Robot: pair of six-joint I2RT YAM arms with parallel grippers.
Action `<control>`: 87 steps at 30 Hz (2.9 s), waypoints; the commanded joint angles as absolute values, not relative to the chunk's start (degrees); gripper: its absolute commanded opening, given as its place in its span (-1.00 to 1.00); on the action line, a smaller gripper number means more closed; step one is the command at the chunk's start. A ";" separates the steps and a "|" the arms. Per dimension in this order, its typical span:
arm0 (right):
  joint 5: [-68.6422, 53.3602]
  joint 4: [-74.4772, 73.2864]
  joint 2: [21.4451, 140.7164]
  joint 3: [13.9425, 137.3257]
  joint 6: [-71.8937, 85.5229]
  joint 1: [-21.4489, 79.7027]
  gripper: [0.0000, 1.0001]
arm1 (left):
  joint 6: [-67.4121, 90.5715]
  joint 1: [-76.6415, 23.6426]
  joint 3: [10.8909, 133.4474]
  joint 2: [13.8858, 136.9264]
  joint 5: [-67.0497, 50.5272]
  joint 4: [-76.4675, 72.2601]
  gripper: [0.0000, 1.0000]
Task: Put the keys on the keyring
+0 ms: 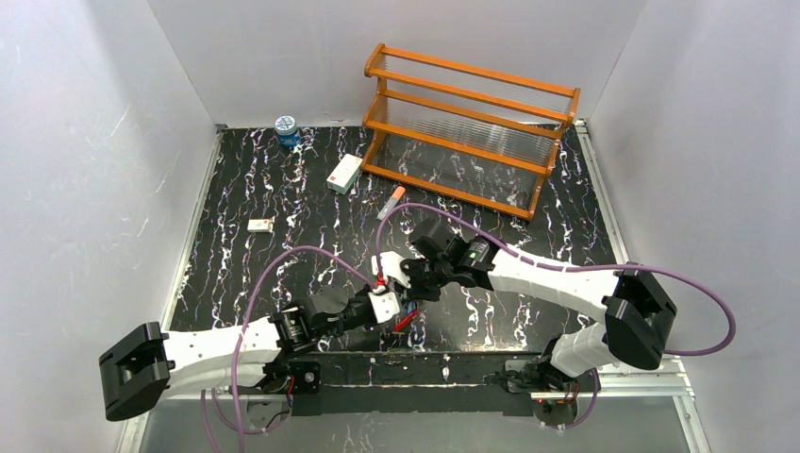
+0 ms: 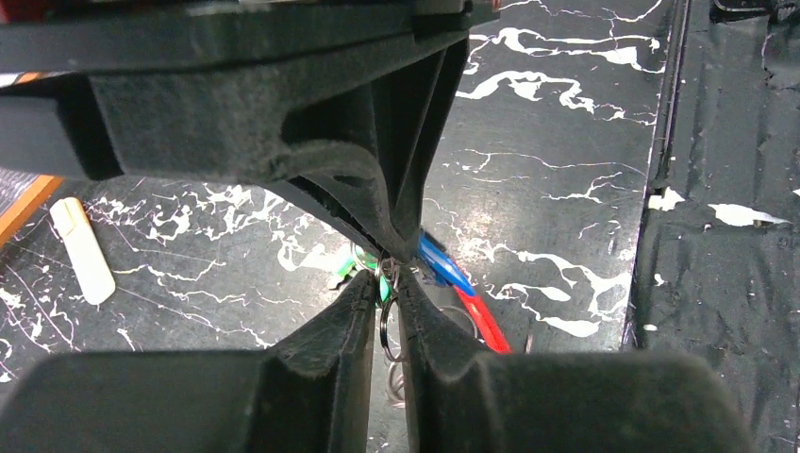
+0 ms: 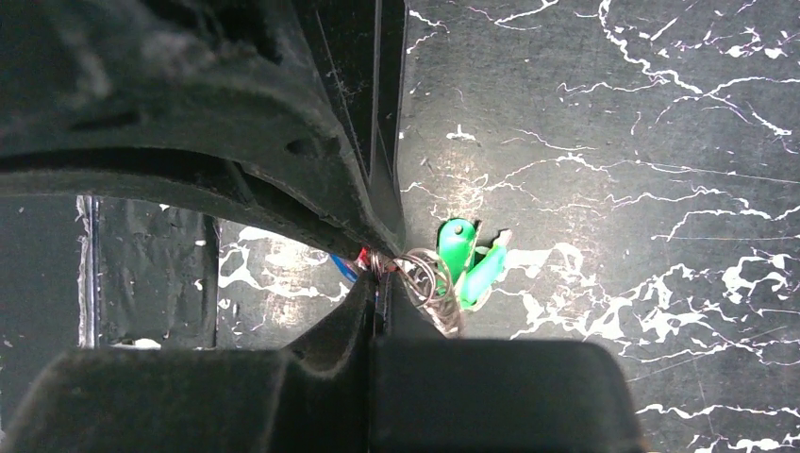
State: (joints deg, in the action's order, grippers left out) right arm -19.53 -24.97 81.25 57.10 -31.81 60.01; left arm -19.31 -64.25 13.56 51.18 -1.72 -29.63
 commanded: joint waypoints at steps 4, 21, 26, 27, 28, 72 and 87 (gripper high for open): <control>-22.41 -21.96 79.36 56.23 -32.76 60.26 -0.97 | -18.65 -64.41 14.55 51.34 -1.41 -30.67 -1.00; -34.22 -2.19 66.03 41.84 -26.35 52.00 0.08 | -7.16 -64.40 8.13 46.57 2.56 -44.01 -1.00; -45.47 6.12 62.43 36.96 -21.35 44.36 0.07 | -2.57 -64.34 5.29 47.04 2.33 -53.43 -1.00; -47.28 7.70 62.02 35.88 -20.31 43.52 0.06 | -1.88 -64.38 4.95 47.21 2.25 -54.84 -1.00; -48.81 9.09 61.74 35.26 -19.57 42.79 0.05 | -1.47 -64.34 4.61 47.42 2.24 -56.30 -1.00; -56.31 22.80 67.62 34.76 -10.93 41.82 -0.97 | -0.35 -64.39 -1.22 50.27 1.01 -76.20 -1.00; -50.69 12.39 67.63 34.13 -17.46 44.11 -0.97 | -0.42 -64.36 -1.68 48.93 1.81 -76.20 -1.00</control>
State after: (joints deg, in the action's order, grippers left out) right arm -54.28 17.61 67.11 33.19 -14.02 42.48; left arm -0.36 -64.58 0.51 50.26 0.45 -71.46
